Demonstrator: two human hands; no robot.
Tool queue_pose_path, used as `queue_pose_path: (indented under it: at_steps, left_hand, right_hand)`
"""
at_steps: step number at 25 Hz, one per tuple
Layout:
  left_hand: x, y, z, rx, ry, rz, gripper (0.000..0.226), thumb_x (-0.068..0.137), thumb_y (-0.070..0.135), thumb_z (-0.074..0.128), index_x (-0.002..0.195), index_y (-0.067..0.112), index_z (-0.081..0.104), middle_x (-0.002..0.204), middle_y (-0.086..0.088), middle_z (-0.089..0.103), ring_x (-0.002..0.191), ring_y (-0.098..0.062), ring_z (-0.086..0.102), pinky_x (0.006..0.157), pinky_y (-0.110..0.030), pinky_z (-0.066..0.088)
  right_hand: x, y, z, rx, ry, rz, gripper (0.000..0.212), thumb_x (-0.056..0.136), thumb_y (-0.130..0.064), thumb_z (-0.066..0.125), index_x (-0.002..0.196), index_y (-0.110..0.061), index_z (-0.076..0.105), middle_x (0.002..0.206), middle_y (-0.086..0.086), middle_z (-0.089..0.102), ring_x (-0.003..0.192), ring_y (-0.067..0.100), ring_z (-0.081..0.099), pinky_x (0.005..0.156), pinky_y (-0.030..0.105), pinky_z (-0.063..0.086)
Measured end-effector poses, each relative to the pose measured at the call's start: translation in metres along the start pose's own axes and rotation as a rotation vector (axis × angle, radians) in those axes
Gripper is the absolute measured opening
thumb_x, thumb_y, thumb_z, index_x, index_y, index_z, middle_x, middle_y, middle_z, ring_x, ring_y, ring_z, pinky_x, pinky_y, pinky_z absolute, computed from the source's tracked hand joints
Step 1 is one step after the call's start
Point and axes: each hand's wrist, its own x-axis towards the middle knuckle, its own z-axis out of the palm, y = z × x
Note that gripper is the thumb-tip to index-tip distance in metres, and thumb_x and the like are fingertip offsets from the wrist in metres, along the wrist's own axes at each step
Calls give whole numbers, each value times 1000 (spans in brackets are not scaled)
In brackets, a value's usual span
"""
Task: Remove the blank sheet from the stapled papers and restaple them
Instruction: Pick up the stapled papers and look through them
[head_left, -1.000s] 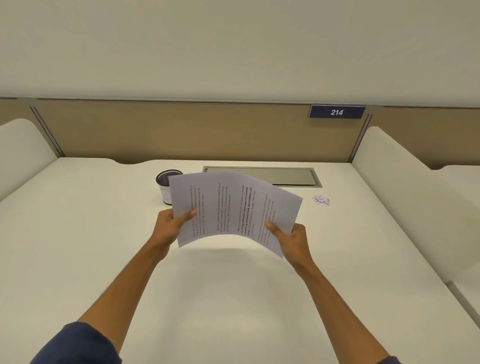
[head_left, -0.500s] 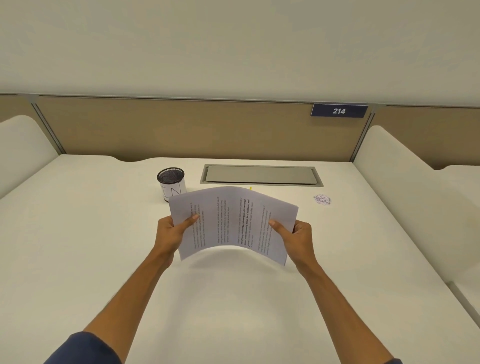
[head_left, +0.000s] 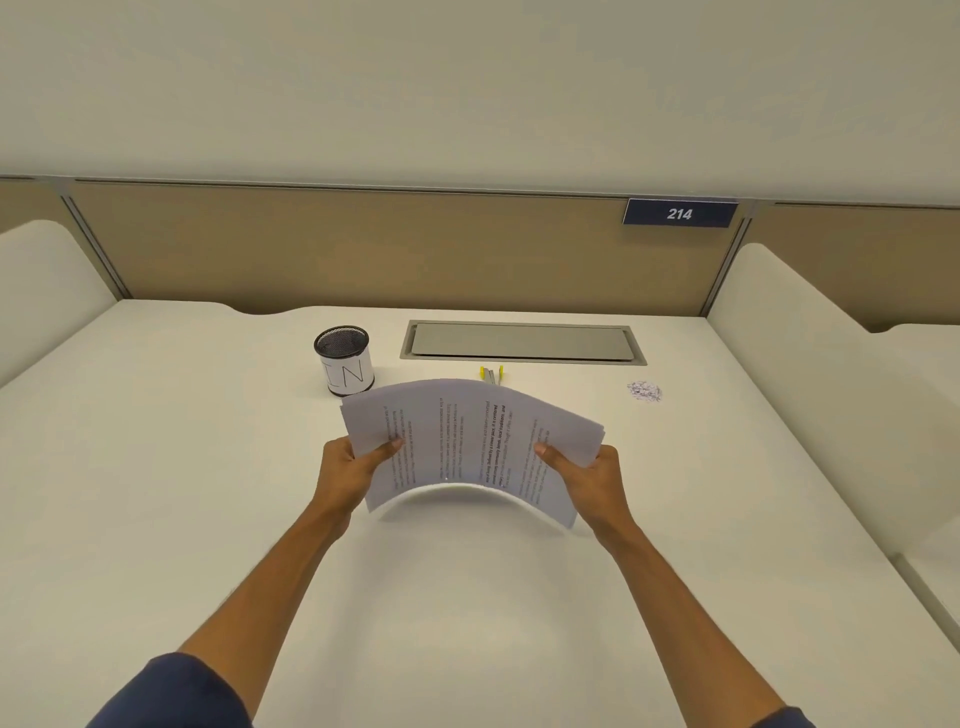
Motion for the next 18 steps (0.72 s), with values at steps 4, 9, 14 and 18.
queue_pose_path:
  at_steps: [4, 9, 14, 18]
  left_hand:
    - [-3, -5, 4, 21, -2, -17, 22, 89, 11, 68, 110, 16, 66, 97, 8, 69, 90, -22, 65, 74, -30, 52]
    - [-4, 11, 3, 106, 11, 84, 8, 93, 15, 64, 98, 19, 68, 88, 4, 71, 80, -22, 65, 66, -26, 52]
    - [9, 50, -2, 253, -55, 313, 32, 82, 31, 68, 78, -1, 70, 69, 0, 66, 61, -11, 54, 61, -27, 42]
    - [10, 90, 14, 395, -172, 489, 19, 90, 20, 66, 75, 12, 73, 68, 3, 68, 61, -6, 52, 61, -26, 41]
  right_hand:
    - [-2, 3, 3, -6, -3, 38, 22, 84, -22, 73, 105, -22, 66, 100, 2, 71, 87, 20, 68, 66, 21, 58]
    - [0, -22, -7, 28, 55, -53, 18, 77, -20, 79, 94, -17, 73, 89, 4, 75, 77, 20, 71, 63, 23, 56]
    - [18, -74, -24, -284, 49, -371, 41, 69, -26, 85, 106, -16, 72, 94, -6, 74, 85, 4, 70, 82, 17, 52]
    - [30, -98, -8, -731, -204, -409, 58, 71, -47, 78, 123, -29, 64, 110, -9, 71, 97, 7, 66, 84, 27, 52]
